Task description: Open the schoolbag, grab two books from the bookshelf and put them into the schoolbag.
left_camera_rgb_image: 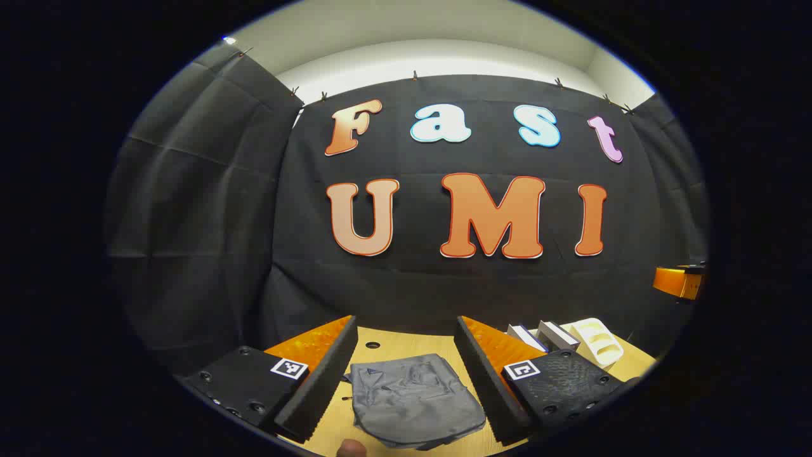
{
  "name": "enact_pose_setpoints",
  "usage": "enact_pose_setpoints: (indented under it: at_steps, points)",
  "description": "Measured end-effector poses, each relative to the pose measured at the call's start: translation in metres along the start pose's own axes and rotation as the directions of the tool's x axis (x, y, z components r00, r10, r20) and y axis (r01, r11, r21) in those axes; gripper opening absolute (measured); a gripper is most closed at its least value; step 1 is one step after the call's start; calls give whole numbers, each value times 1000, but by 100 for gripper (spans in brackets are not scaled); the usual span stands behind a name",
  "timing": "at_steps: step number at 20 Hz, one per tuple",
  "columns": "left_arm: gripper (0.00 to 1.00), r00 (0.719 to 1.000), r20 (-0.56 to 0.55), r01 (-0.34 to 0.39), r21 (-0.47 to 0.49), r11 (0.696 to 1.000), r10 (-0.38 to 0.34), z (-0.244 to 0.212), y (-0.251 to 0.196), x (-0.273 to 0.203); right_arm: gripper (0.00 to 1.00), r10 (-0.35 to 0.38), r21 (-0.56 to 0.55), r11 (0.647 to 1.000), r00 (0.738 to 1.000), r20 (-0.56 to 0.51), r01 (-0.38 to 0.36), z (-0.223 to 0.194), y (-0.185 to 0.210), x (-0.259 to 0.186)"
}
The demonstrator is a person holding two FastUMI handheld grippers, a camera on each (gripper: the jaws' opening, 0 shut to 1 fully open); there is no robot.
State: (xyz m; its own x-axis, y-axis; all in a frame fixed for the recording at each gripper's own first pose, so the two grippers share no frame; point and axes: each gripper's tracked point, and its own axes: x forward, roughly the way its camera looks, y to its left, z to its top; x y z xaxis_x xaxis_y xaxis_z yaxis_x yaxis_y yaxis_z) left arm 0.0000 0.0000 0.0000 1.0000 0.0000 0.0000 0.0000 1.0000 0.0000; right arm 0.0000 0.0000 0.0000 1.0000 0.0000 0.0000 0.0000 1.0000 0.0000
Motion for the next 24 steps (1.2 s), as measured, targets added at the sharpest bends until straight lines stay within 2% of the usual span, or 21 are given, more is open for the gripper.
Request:
enact_pose_setpoints:
  at_steps: [10,18,24]
  points:
    - [96,1000,-18,14,39,999,-13,-6,0,5,97,1,-62,998,999,-44,-4,-13,-3,6]
    - [96,1000,-26,6,46,999,-5,-13,-1,10,97,-17,-73,997,999,-35,14,-13,-9,14]
    - [96,999,-38,6,85,996,-3,-19,1,21,98,-29,-89,996,999,-36,26,-15,-11,20]
